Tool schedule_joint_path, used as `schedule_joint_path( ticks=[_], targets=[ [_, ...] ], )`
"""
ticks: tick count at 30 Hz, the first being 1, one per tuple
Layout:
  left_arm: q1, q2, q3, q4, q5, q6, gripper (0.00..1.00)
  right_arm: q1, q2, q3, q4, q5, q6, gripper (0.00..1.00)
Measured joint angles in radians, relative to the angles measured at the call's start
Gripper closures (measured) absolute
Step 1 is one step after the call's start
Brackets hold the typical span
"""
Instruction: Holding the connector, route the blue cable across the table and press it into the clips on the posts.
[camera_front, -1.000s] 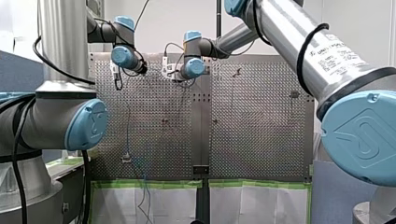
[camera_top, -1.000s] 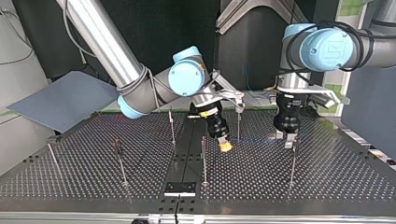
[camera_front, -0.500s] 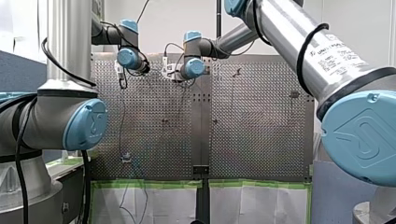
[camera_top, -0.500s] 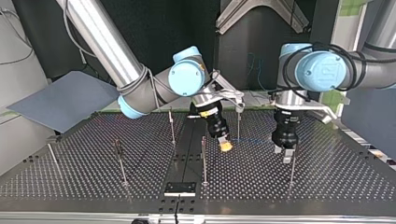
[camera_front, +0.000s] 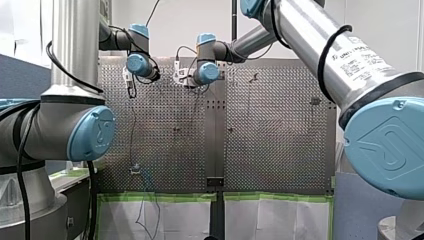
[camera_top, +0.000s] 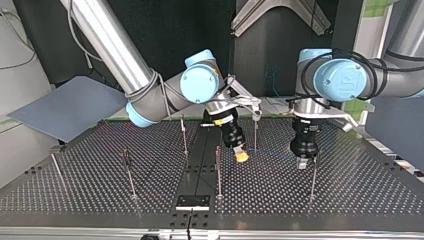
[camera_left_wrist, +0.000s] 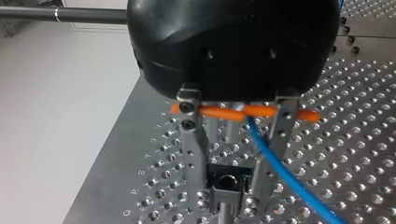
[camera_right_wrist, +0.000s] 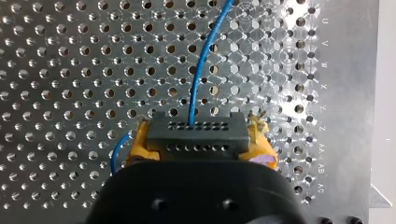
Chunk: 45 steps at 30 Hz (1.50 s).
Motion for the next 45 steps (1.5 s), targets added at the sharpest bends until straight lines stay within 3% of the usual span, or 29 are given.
schedule_joint_path(
  ticks=[8, 18, 31, 37, 45],
  targets=[
    [-0.005, 0.004, 0.0, -0.04, -0.01, 0.02, 1.0, 0.0, 0.001, 0.0, 0.001, 0.001, 0.002, 1.0],
    [-0.028, 0.049, -0.045, -0.058, -0.081, 0.051, 1.0, 0.0, 0.003, 0.027, -0.001, 0.008, 0.006, 1.0],
    [-0.068, 0.013, -0.177, 0.054, -0.103, 0.054, 1.0, -0.003, 0.004, 0.11, -0.001, 0.01, 0.006, 1.0],
    [-0.083, -0.041, -0.24, 0.102, -0.125, 0.048, 1.0, -0.024, 0.004, 0.174, -0.001, 0.01, 0.002, 1.0],
    [-0.098, -0.066, -0.302, 0.175, -0.123, 0.007, 1.0, -0.048, 0.004, 0.249, -0.002, 0.013, -0.01, 1.0]
  ],
)
